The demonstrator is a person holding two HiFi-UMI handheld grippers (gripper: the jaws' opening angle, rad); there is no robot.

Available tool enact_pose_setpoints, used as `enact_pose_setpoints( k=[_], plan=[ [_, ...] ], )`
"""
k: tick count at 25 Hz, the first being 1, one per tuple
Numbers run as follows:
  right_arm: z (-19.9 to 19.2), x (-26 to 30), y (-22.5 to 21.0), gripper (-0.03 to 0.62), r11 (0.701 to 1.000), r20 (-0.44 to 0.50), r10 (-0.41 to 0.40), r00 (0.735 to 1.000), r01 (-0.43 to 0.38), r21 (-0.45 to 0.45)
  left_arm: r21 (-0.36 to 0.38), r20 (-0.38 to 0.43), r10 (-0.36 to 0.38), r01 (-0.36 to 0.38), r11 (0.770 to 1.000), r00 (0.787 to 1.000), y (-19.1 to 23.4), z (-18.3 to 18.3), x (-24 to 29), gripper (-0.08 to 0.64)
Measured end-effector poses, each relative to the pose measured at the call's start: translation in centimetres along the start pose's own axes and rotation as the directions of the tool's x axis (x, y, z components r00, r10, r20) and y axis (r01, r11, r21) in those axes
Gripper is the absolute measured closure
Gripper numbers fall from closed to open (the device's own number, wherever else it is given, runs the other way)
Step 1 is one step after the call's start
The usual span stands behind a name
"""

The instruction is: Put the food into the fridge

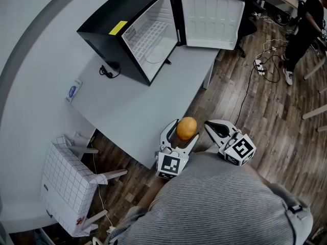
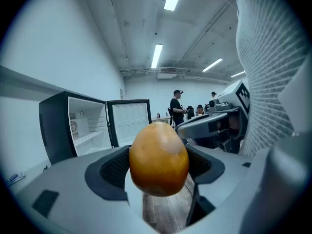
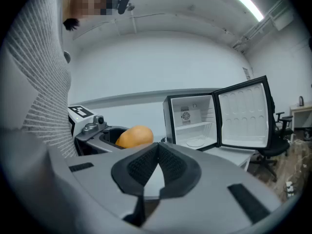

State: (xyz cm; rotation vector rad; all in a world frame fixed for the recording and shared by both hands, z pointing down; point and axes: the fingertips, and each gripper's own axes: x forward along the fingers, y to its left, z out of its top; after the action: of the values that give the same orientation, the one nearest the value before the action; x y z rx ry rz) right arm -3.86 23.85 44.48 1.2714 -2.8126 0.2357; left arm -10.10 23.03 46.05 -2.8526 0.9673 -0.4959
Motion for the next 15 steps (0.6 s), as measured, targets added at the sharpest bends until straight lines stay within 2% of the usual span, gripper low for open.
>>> enact_pose_setpoints(
  k=[4,15],
  plan=[
    [0.37,-0.02,0.59,0.580,1.000,-0.023,0.015,1.000,-0.015,-0.009,-0.047,0.048,0.011,-0.009,0.999,0.999,-0.03,1.22,-0.16,0.193],
    [0.14,-0.04,0.82,0.580,1.000,-0.021,0.026,0.999,-0.027,-0.009,-0.046,0.039,0.023,-0.022,0.999,0.999,-0.08,0.99,-0.47,0.193]
  ],
)
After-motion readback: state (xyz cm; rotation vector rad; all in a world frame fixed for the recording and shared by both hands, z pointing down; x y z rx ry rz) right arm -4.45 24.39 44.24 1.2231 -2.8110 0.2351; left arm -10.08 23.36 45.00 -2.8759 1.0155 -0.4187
